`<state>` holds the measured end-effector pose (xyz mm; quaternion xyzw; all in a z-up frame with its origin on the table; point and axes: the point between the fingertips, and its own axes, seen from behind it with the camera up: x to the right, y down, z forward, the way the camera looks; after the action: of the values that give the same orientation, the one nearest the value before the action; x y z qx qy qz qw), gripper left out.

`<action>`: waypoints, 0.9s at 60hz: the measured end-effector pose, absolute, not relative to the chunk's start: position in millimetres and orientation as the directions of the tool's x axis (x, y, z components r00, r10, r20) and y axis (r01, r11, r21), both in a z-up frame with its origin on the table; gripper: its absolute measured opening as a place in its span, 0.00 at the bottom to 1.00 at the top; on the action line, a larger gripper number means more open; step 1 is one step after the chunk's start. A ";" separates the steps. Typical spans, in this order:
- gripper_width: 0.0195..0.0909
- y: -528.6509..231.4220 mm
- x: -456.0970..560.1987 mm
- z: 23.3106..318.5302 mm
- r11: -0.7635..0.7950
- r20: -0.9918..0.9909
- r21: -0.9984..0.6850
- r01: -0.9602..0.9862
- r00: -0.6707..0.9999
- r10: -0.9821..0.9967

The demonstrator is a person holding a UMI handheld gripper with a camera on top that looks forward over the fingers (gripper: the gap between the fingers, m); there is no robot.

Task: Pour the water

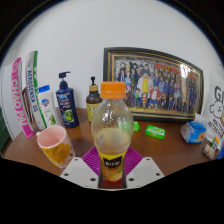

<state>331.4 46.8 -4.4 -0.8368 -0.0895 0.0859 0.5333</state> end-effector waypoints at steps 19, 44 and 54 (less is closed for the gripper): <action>0.95 29.1 331.2 -14.7 -0.490 -0.075 -0.871 0.038 0.975 0.209; 0.92 -126.2 332.3 107.7 -0.575 0.024 -0.818 0.030 1.000 0.018; 0.92 -187.8 316.6 140.7 -0.582 0.044 -0.813 0.027 0.999 -0.014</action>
<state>316.6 -187.8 140.7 -0.8890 -0.0036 -0.0229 0.4573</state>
